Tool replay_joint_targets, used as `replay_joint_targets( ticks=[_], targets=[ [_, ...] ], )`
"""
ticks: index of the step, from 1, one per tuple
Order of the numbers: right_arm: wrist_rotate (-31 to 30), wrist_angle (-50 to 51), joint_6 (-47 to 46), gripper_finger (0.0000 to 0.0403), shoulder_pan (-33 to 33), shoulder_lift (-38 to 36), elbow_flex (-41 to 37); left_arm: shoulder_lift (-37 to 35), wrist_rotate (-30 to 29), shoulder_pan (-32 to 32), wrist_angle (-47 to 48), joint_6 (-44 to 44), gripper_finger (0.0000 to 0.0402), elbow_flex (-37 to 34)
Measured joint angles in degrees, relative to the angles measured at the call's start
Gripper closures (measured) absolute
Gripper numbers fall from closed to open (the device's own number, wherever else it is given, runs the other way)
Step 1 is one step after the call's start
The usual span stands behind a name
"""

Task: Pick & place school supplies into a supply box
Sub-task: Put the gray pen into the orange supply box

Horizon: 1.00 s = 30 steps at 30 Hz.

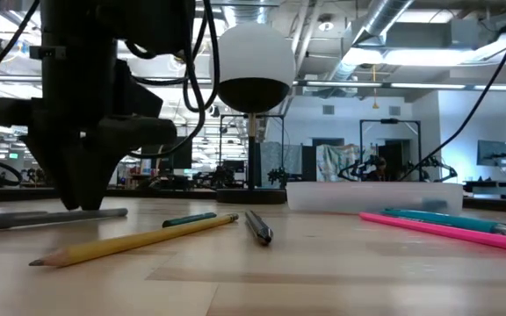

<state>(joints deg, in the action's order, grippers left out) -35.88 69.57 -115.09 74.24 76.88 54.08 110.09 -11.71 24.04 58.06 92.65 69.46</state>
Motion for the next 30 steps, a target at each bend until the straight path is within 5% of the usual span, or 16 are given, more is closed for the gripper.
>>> replay_joint_targets(
  ticks=[30],
  targets=[
    [0.0, 0.2, 0.0, 0.0301, 0.0, 0.0, 0.0, -4.0, 4.1, 0.0, -19.9, -1.7, 0.0291, -9.5]
  ],
)
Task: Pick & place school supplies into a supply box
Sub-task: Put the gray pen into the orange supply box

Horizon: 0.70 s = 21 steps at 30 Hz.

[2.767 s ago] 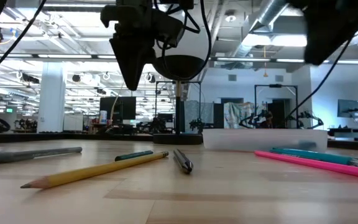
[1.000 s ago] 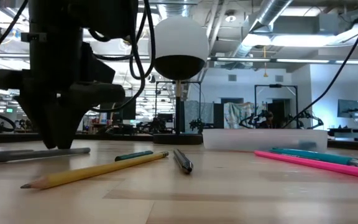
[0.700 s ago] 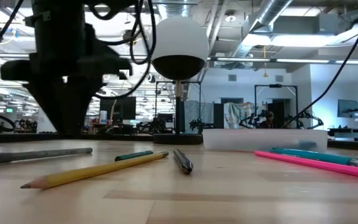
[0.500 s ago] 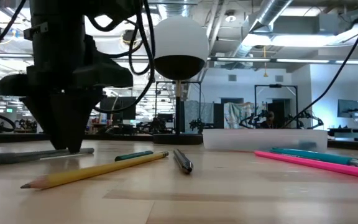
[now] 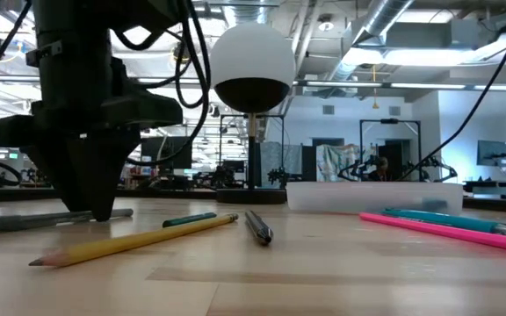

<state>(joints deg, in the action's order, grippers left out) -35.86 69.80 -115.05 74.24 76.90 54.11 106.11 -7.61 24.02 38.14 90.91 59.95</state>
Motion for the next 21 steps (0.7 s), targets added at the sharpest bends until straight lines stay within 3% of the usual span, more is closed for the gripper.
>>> replay_joint_targets(
  ticks=[8, 21],
  targets=[
    [0.0, -0.3, 0.1, 0.0301, 0.0, 0.0, 0.0, 0.9, -6.3, 1.3, 4.8, -1.9, 0.0291, 3.6],
    [-0.1, 0.5, 1.5, 0.0301, -0.1, 0.0, 0.0, 0.9, -4.6, 0.9, 3.6, -6.7, 0.0296, 3.7]
  ],
)
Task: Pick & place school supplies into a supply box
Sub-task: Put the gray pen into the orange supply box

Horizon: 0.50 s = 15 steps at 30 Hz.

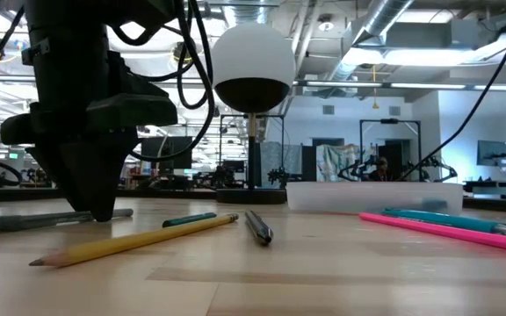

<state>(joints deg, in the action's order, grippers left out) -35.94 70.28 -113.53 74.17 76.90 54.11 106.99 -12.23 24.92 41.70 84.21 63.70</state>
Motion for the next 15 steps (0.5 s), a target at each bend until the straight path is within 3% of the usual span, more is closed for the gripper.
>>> replay_joint_targets(
  ticks=[10, 15],
  targets=[
    [0.0, 0.0, 0.1, 0.0301, 0.0, 0.0, 0.0, -0.1, 4.1, -1.7, -0.8, 0.2, 0.0371, 0.1],
    [0.0, 0.0, 0.3, 0.0301, 0.0, 0.0, 0.0, -0.1, 4.5, -1.9, -1.3, -1.7, 0.0383, 0.2]
  ],
)
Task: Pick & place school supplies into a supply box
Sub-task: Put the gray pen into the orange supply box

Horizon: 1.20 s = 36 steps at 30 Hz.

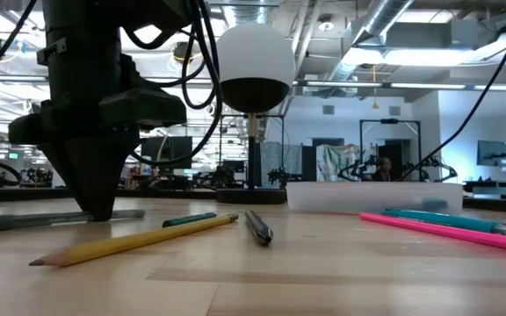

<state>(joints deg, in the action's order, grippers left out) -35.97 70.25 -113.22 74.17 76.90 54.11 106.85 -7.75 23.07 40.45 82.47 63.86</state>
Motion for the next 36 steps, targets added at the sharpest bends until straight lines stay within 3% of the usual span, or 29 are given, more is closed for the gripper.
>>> replay_joint_targets(
  ticks=[5, 18, 26, 31, 36],
  targets=[
    [0.0, -0.2, 1.2, 0.0301, 0.0, 0.0, 0.0, 0.1, 0.0, 0.0, 0.0, -1.7, 0.0378, 0.4],
    [0.0, 0.0, 1.2, 0.0301, 0.0, 0.0, 0.0, 0.4, -3.2, -3.7, -5.8, -16.0, 0.0388, 7.8],
    [-0.1, -0.2, 1.2, 0.0301, 0.0, 0.0, 0.0, 0.3, -10.5, -8.1, -15.9, -42.3, 0.0387, 15.3],
    [-0.1, -0.7, 0.7, 0.0301, 0.0, 0.0, 0.0, 0.2, -11.1, -11.7, -23.4, -60.4, 0.0387, 17.7],
    [-0.1, -0.9, -2.5, 0.0301, -1.4, 0.0, 0.0, 0.2, -9.0, -15.7, -29.8, -73.1, 0.0387, 18.0]
  ],
)
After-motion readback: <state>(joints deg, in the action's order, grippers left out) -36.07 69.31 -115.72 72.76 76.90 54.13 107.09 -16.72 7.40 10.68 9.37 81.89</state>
